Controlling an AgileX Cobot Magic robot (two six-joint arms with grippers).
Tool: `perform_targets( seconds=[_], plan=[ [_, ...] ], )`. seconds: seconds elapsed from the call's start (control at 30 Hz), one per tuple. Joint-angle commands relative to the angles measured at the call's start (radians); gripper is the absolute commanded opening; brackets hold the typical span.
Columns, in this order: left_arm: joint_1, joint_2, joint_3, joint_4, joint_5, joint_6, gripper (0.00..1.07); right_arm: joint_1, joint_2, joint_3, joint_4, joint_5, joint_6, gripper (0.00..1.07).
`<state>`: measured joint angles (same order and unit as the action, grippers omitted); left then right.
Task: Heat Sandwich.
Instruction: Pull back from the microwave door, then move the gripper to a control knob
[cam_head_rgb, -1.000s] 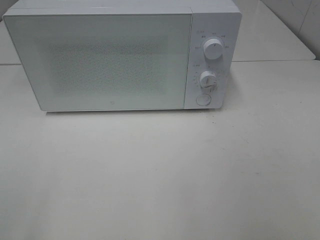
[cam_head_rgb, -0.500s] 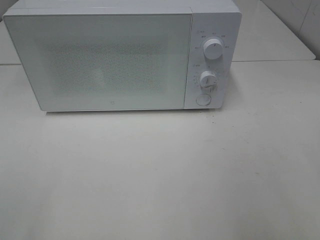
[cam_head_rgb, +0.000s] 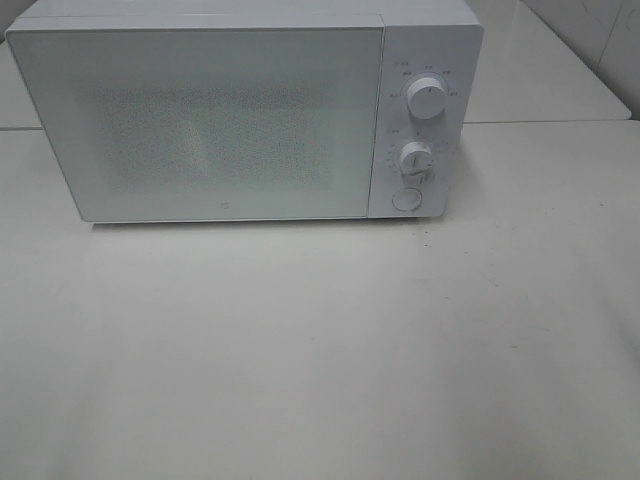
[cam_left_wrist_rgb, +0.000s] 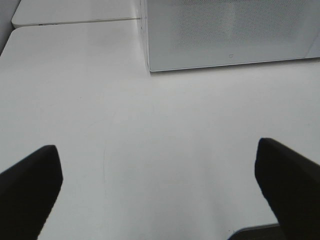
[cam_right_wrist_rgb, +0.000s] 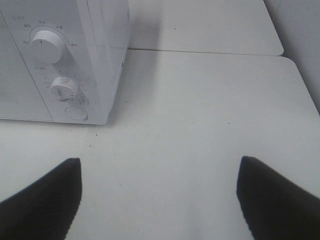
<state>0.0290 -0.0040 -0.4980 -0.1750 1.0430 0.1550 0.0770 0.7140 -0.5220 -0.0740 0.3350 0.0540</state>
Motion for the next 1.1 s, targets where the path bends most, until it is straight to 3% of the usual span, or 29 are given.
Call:
perform_targets(
  seconds=[0.03,0.47,0.63,0.97,1.1],
  plan=[
    [0.003,-0.027,0.003,-0.001,-0.012,-0.008,1.04,-0.008,0.069,-0.006,0.004,-0.101,0.004,0.8],
    [0.003,-0.027,0.003,-0.001,-0.012,-0.008,1.04,-0.008,0.32,-0.003,0.006,-0.38,0.006,0.78],
    [0.003,-0.027,0.003,-0.001,-0.012,-0.008,1.04,-0.007,0.407,0.05,0.038,-0.6,-0.004,0.78],
    [0.003,-0.027,0.003,-0.001,-0.012,-0.008,1.04,0.005,0.532,0.154,0.245,-0.911,-0.156,0.77],
    [0.003,-0.027,0.003,-0.001,-0.012,-0.008,1.04,0.103,0.582,0.193,0.375,-1.023,-0.243,0.77]
  ],
)
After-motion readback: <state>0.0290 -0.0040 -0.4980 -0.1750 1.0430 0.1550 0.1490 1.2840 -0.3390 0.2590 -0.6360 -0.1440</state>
